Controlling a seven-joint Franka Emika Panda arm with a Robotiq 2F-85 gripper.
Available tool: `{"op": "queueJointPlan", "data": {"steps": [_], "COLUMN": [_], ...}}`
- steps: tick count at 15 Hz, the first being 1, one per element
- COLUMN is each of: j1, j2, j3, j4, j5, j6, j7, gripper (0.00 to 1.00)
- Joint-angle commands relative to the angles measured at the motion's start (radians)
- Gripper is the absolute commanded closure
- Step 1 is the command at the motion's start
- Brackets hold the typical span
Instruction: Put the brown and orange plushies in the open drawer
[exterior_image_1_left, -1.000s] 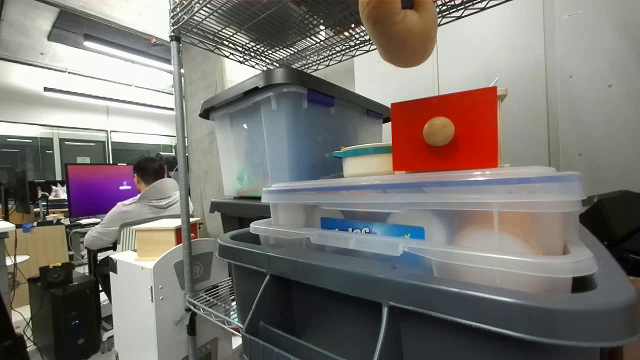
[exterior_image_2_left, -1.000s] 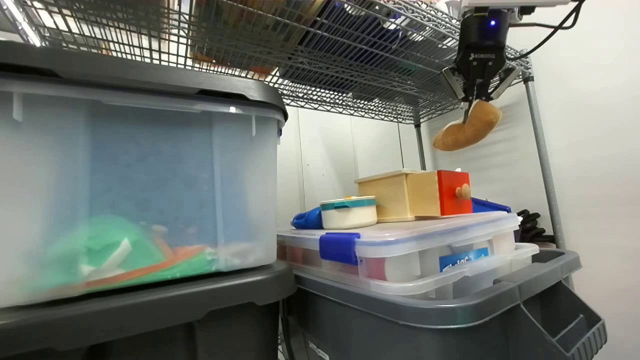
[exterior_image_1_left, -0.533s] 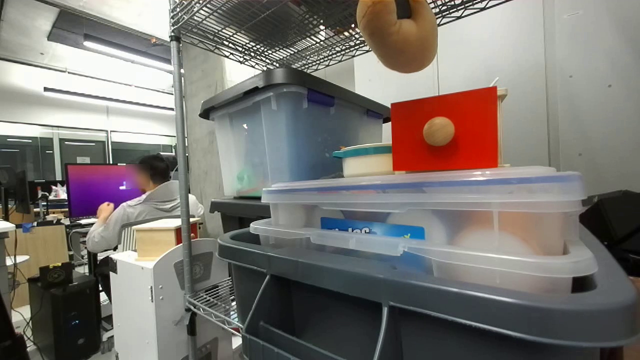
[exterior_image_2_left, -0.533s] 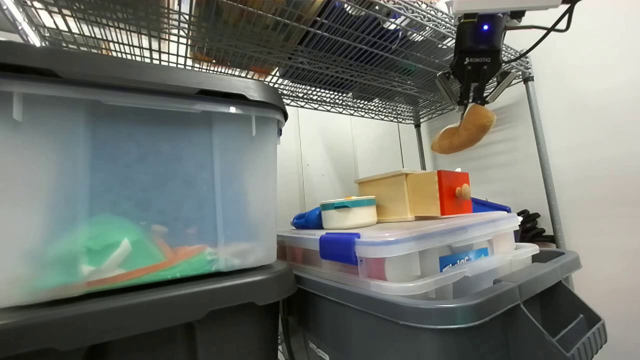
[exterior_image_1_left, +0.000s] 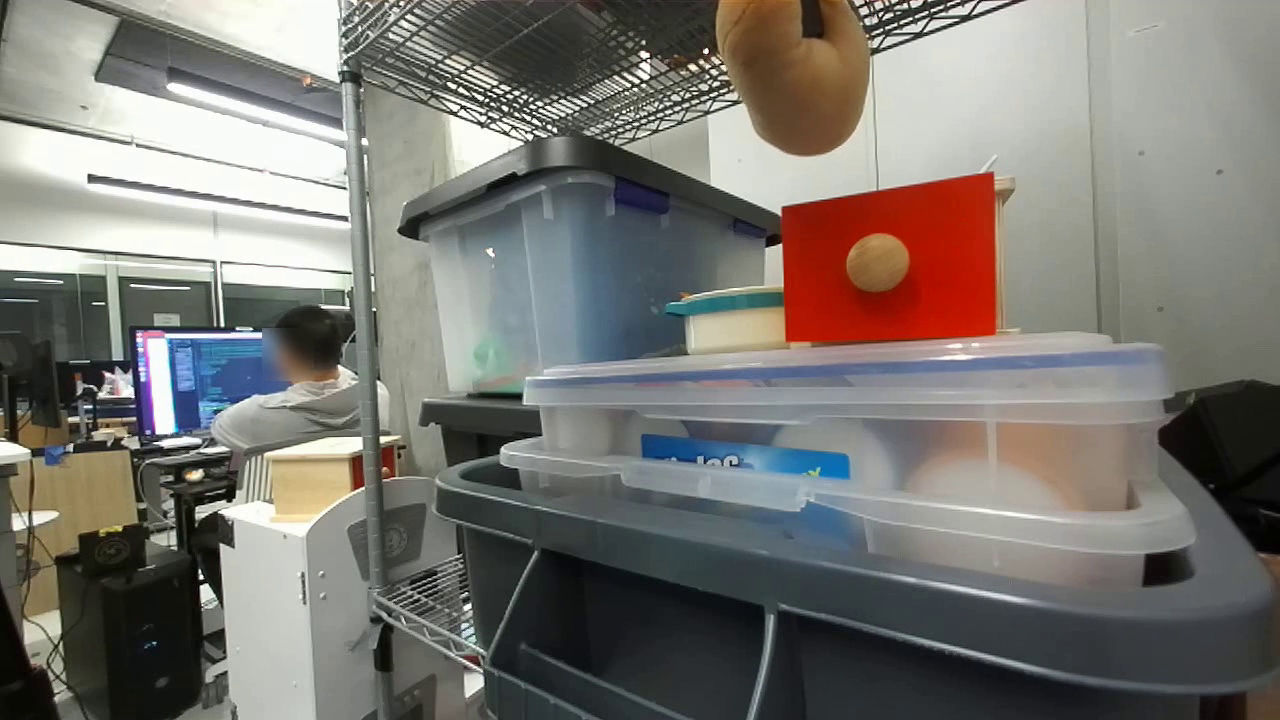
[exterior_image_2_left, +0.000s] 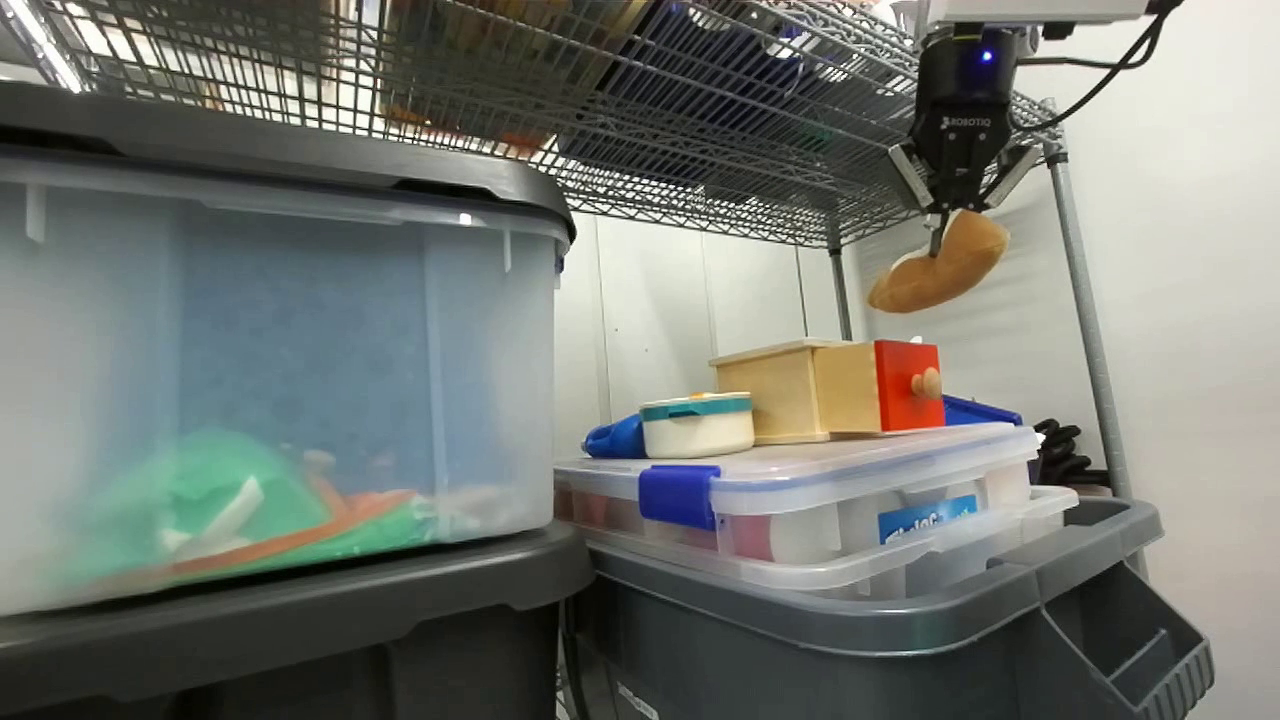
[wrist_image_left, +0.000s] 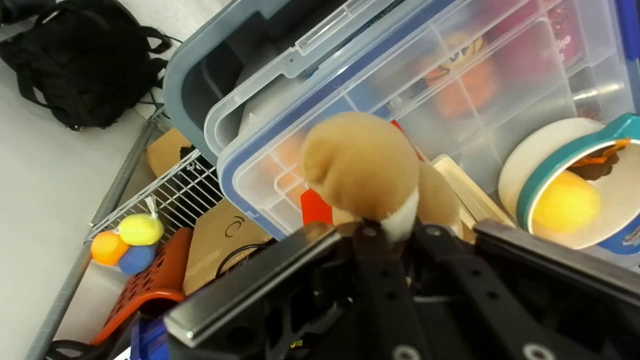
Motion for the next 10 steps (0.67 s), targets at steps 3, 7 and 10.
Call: {"op": "queueJointPlan", "data": {"steps": [3, 7, 10], "j1": [-0.004, -0.004, -0.002], "j2": [0.045, 0.098, 0.132], "j3": [-0.019, -0.034, -0.042], "j4": [0.081, 0.144, 0.18], "j5": [-0.067, -0.092, -0.087], "j6": [-0.046, -0.067, -0.094], "j7": [-0.097, -0.139, -0.159], "gripper": [0.97, 0.97, 0.97]}}
